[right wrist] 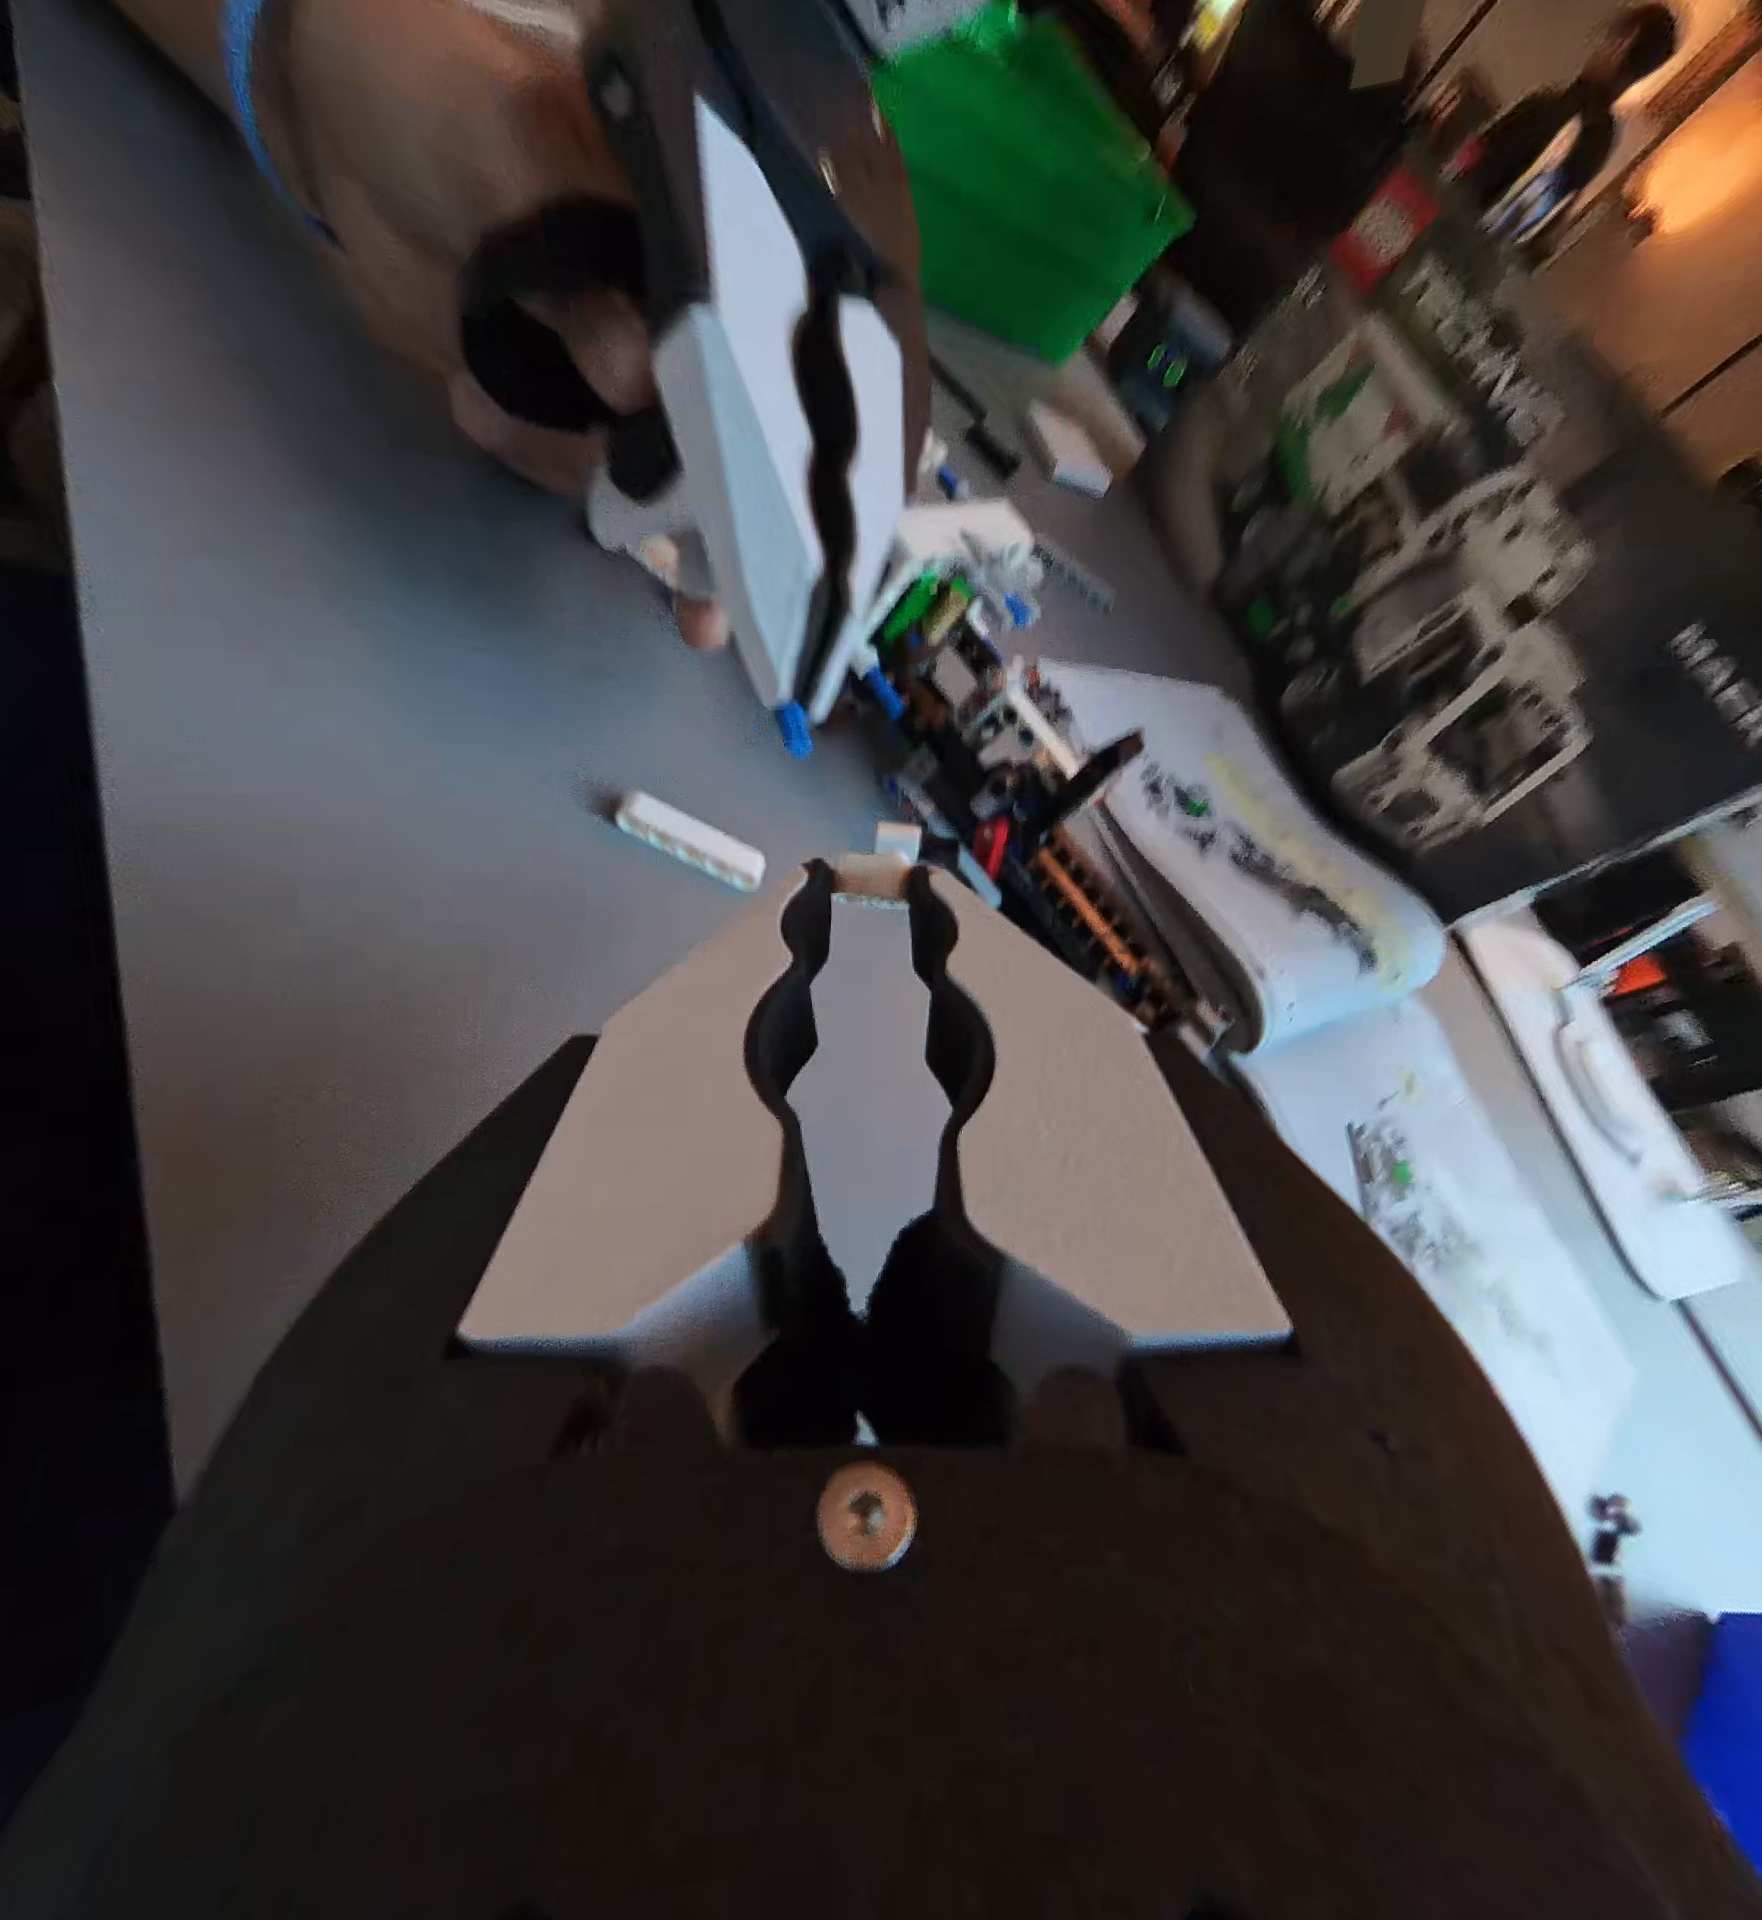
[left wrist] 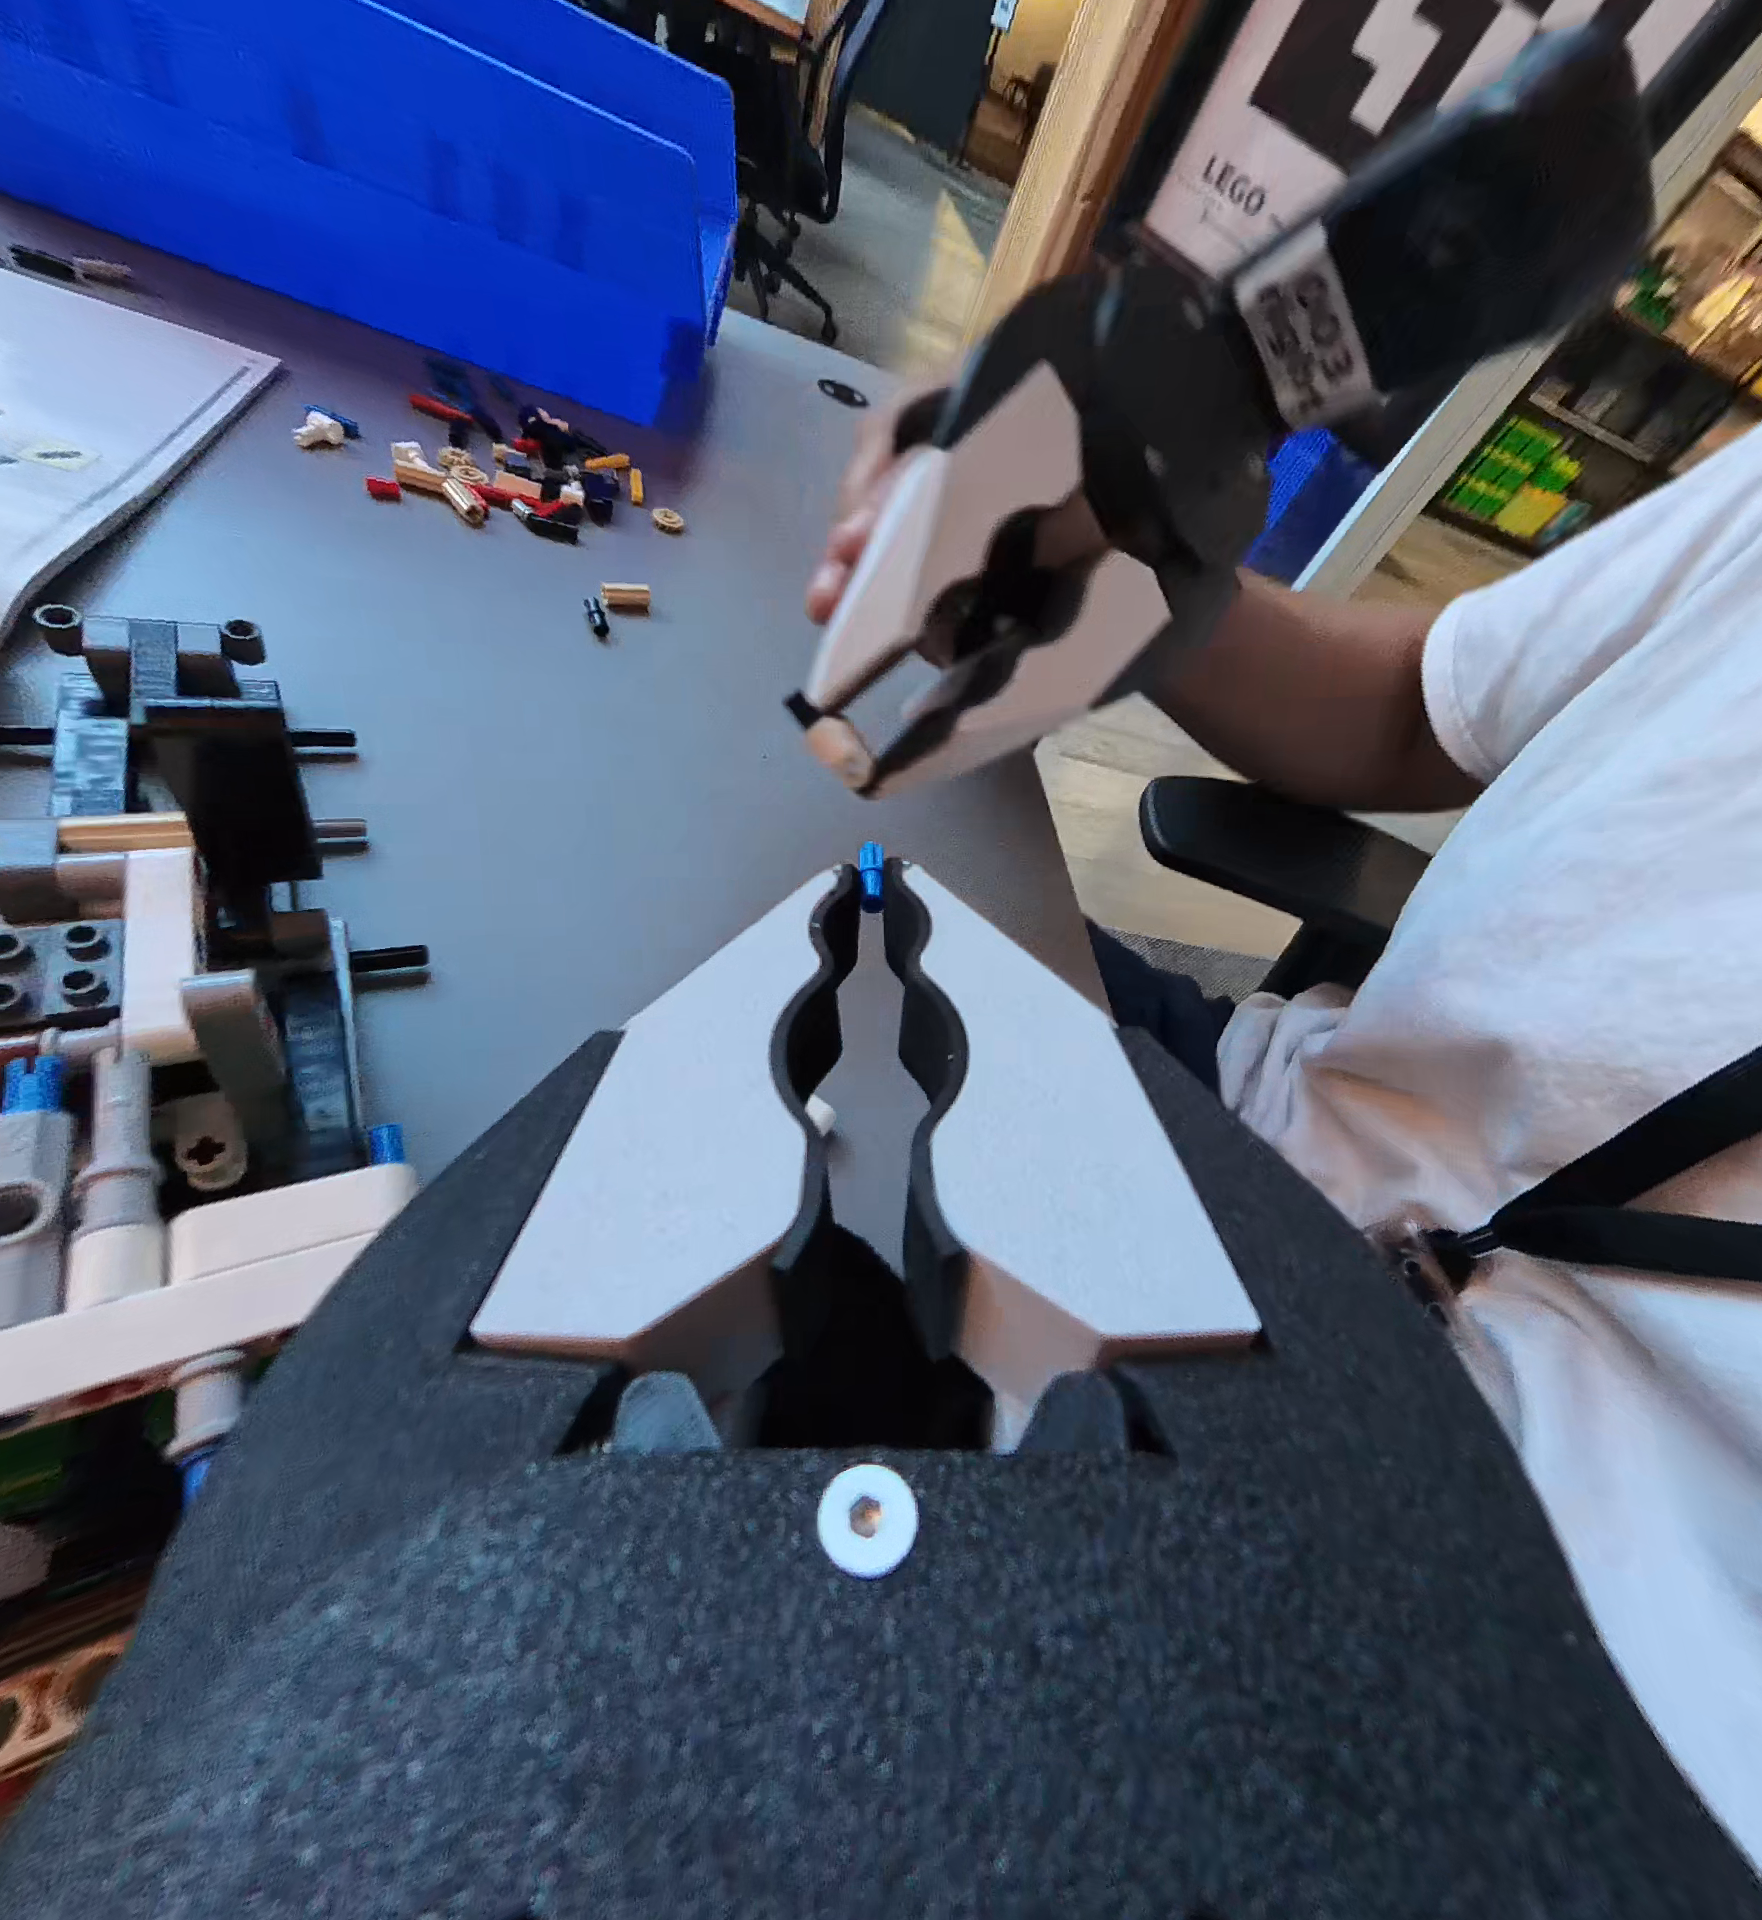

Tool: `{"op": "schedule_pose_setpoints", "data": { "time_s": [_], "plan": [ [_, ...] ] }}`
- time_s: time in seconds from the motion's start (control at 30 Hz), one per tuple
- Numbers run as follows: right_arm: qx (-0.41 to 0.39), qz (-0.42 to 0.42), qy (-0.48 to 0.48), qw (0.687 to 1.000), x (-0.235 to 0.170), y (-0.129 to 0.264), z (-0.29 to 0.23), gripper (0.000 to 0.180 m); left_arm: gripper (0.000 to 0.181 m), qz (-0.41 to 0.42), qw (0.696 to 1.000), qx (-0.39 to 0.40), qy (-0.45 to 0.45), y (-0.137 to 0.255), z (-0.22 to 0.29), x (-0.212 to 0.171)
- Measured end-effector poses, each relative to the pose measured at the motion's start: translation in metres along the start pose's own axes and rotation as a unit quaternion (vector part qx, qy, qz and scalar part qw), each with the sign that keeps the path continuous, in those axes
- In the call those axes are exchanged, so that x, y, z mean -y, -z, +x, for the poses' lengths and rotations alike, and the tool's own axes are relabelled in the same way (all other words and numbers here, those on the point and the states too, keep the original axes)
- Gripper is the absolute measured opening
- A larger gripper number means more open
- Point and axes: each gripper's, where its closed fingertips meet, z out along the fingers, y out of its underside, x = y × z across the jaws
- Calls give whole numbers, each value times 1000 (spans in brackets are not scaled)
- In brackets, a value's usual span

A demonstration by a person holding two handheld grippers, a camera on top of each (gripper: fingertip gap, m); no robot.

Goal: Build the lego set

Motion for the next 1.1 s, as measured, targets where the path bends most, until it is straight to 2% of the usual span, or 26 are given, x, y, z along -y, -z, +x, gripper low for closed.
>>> {"op": "schedule_pose_setpoints", "data": {
  "time_s": [0.1,0.4,0.53,1.1],
  "plan": [
    [-34,31,20,999,17,0,-11,13,1,16,999,-21,24,3,1,4],
    [-56,6,56,997,14,-10,-15,13,1,-21,998,-36,47,-3,6,-7],
    [-18,23,63,998,18,-10,-25,13,1,-39,998,-38,41,-5,9,-12],
    [-9,11,74,997,10,-12,-31,13,1,-56,995,-51,58,-6,10,-18]
  ]
}}
